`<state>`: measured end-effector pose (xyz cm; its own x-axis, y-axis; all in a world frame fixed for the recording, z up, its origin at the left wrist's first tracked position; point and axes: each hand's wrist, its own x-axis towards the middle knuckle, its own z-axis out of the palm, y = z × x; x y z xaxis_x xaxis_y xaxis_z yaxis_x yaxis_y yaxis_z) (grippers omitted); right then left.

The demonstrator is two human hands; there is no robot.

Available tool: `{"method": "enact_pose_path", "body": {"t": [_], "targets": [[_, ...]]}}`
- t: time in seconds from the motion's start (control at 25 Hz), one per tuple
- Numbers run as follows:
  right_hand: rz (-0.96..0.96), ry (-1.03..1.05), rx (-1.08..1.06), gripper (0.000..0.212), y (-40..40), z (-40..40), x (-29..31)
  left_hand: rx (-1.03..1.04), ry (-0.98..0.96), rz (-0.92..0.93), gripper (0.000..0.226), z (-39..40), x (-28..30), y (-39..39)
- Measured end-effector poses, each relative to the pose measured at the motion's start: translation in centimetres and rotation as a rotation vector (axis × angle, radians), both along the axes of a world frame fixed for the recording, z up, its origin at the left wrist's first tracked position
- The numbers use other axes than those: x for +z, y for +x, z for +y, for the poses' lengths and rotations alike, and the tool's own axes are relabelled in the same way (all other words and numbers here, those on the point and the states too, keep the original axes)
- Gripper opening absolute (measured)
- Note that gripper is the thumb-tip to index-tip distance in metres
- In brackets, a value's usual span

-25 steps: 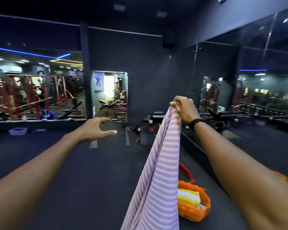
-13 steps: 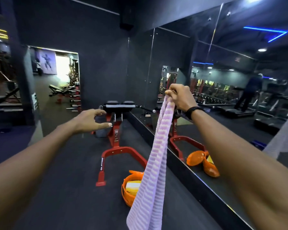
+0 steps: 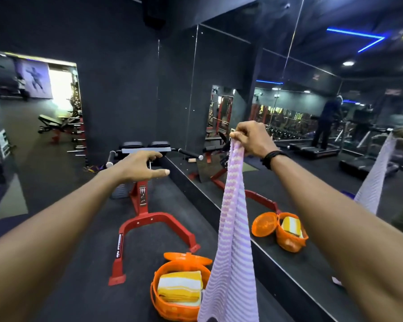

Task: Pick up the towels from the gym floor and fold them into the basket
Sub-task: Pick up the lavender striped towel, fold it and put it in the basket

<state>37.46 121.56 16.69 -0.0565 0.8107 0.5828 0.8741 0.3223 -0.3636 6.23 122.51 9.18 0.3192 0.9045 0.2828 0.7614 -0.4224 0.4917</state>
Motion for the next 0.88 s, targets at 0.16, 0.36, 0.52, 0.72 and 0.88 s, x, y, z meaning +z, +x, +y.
{"method": "enact_pose_path", "body": {"t": [0.16, 0.36, 0.52, 0.72, 0.88], "targets": [[-0.004, 0.012, -0.022, 0.024, 1.5, 6.1, 0.1, -0.007, 0.004, -0.014, 0.063, 7.0, 1.2, 3.7], [0.31, -0.069, 0.026, 0.01, 2.8, 12.0, -1.5, -0.132, 0.012, -0.06, 0.053, 12.0, 0.6, 10.7], [0.641, -0.253, 0.119, 0.017, 4.3, 17.0, -3.0, -0.139, 0.033, -0.14, 0.04, 15.4, 0.1, 17.2], [0.844, -0.355, 0.344, 0.011, 6.8, 22.0, -3.3, 0.093, 0.085, -0.226, 0.014, 21.0, -1.5, 21.9], [0.174, -0.225, 0.312, 0.032, 11.1, 26.3, -4.3, 0.111, 0.144, -0.301, 0.022, 23.7, -1.0, 23.3]]}}
